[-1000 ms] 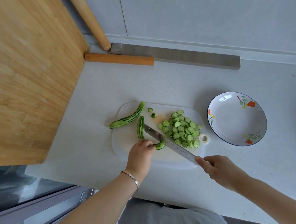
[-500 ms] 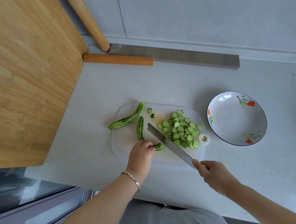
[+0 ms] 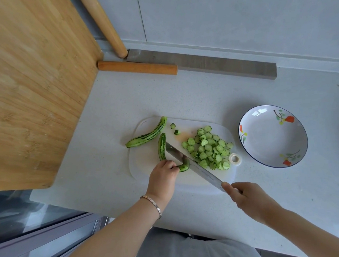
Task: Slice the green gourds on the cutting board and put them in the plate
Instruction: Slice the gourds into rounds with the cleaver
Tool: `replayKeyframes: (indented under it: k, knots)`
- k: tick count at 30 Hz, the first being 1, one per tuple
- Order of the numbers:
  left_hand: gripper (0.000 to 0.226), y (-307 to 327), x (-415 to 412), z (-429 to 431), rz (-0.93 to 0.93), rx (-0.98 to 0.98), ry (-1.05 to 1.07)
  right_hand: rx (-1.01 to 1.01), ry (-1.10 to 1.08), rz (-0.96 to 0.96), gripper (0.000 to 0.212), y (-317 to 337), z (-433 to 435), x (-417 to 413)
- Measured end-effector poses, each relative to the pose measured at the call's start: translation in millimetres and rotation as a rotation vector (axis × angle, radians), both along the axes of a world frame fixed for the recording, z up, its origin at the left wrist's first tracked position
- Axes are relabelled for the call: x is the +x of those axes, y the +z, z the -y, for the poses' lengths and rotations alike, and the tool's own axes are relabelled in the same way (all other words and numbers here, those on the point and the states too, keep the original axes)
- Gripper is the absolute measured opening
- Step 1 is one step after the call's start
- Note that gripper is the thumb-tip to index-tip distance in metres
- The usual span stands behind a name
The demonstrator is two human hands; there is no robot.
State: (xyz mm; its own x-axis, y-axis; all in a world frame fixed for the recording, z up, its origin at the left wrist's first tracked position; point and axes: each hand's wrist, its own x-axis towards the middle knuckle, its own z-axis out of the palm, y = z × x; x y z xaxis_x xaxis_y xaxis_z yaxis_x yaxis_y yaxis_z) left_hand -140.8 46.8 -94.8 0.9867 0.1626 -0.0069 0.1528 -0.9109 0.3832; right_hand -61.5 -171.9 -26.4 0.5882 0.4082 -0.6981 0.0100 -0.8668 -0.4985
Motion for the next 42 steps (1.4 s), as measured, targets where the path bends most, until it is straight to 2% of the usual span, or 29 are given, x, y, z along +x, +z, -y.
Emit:
replayKeyframes:
  k: [5, 12, 25, 42]
  knots:
    - [0.035, -3, -1, 1, -0.032, 0.003, 0.009, -0.006, 0.022, 0.033, 0.053, -10, -6, -6]
    - [0.033, -2, -1, 0, -0.025, 0.001, 0.011, 0.039, -0.146, -0.082, 0.051, -11, -2, -6]
    - [0.032, 2, 0, 1, 0.023, 0.006, 0.014, 0.033, -0.034, -0.023, 0.050, -5, -7, -8]
    - [0.036, 1, -2, 5, 0.026, -0.001, 0.026, 0.033, -0.054, 0.038, 0.054, -17, -17, -22]
